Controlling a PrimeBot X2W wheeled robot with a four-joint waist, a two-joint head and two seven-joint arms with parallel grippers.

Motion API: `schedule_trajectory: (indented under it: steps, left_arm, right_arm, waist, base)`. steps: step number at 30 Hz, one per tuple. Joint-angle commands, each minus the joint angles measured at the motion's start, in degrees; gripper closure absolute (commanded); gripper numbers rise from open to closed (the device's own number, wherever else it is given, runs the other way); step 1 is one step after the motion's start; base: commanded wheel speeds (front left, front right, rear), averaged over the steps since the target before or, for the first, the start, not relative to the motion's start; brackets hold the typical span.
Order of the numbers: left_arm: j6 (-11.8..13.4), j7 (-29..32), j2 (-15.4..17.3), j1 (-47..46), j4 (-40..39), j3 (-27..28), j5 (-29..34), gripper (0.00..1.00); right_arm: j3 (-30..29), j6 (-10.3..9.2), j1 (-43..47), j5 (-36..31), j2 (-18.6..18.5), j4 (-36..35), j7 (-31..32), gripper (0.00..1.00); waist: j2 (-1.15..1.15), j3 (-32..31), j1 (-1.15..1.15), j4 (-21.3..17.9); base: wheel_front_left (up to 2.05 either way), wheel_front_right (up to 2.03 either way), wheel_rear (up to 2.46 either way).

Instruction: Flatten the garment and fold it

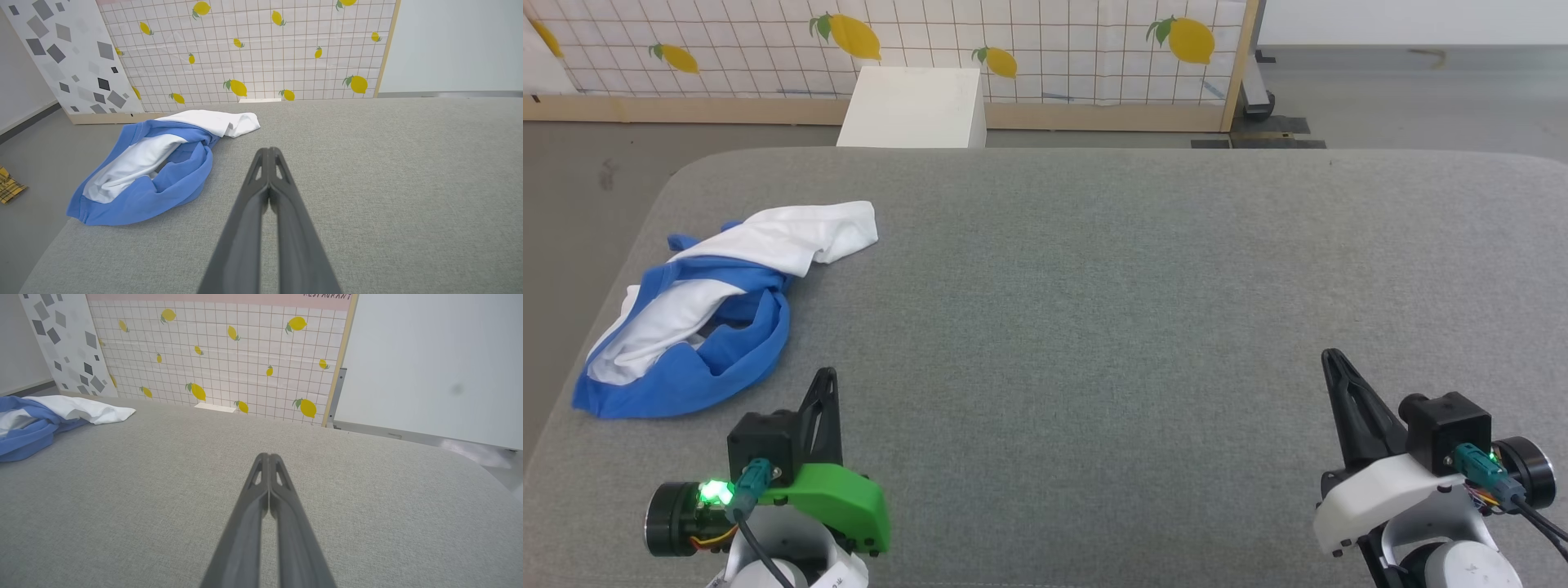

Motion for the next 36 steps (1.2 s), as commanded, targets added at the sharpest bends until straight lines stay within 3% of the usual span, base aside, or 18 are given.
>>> schedule_trajectory:
  steps: [1,24,25,36]
  left_arm:
    - [0.4,0.1,-0.2,0.8,-0.2,0.1,0.7,1.0]
    - [0.4,0.1,-0.2,0.8,-0.2,0.1,0.7,1.0]
    - [0.0,0.0,0.0,0.0,0.0,0.0,0.0,0.0]
    - [0.8,-1.0,0.0,-0.4,0.5,-1.3,-1.1,0.0]
  right_arm:
    - [0.1,-0.09,0.6,-0.4,0.2,-0.3,0.0,1.0]
    - [0.1,-0.09,0.6,-0.4,0.2,-0.3,0.0,1.0]
    - [0.0,0.0,0.0,0.0,0.0,0.0,0.0,0.0]
    - [-0.3,0.0,0.0,-0.1,0.0,-0.3,-0.5,0.0]
  waist:
    - [0.0,0.0,0.0,0.0]
    - [0.0,0.0,0.0,0.0]
    - [0.0,0.0,0.0,0.0]
    - [0.0,0.0,0.0,0.4]
  base:
    - [0.0,0.0,0.0]
    - [0.0,0.0,0.0]
    - [0.0,0.0,0.0]
    - [0.0,0.0,0.0]
